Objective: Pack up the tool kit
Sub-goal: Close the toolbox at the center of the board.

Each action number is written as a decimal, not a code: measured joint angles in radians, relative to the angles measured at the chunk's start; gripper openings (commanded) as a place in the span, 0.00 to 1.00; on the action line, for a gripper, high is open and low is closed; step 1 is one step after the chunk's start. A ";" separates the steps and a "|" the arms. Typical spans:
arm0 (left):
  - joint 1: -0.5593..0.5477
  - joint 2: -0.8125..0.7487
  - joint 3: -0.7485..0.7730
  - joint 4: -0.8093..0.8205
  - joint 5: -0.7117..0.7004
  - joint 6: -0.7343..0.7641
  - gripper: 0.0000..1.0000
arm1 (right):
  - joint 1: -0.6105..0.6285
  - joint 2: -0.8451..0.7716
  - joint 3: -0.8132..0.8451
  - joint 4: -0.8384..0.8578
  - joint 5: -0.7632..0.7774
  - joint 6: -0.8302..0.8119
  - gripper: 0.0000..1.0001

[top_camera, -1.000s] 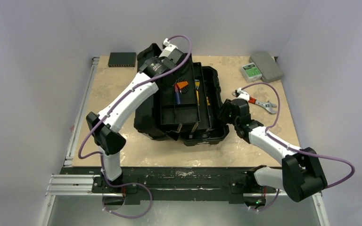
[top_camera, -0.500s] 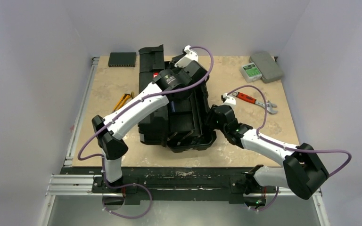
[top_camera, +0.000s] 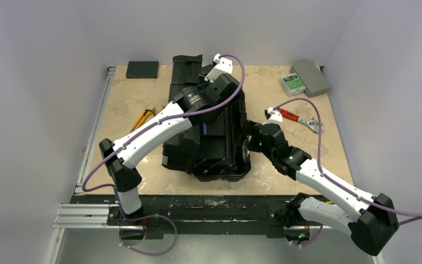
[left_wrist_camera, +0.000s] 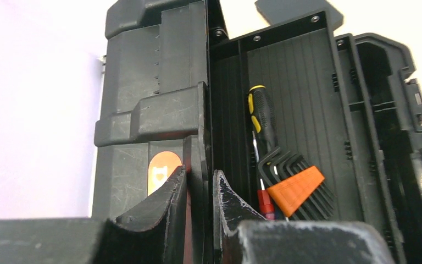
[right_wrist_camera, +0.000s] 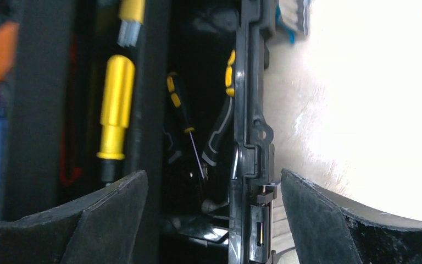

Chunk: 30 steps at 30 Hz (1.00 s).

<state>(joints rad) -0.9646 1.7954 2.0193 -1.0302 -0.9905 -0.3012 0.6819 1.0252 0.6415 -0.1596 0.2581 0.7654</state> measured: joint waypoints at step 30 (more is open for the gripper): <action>0.082 -0.105 -0.304 0.420 0.935 -0.260 0.84 | -0.048 -0.274 0.050 -0.337 0.211 -0.063 0.96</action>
<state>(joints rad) -0.8829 1.6905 1.7157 -0.6106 -0.0559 -0.5610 0.6338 0.7509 0.6914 -0.4965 0.4694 0.7029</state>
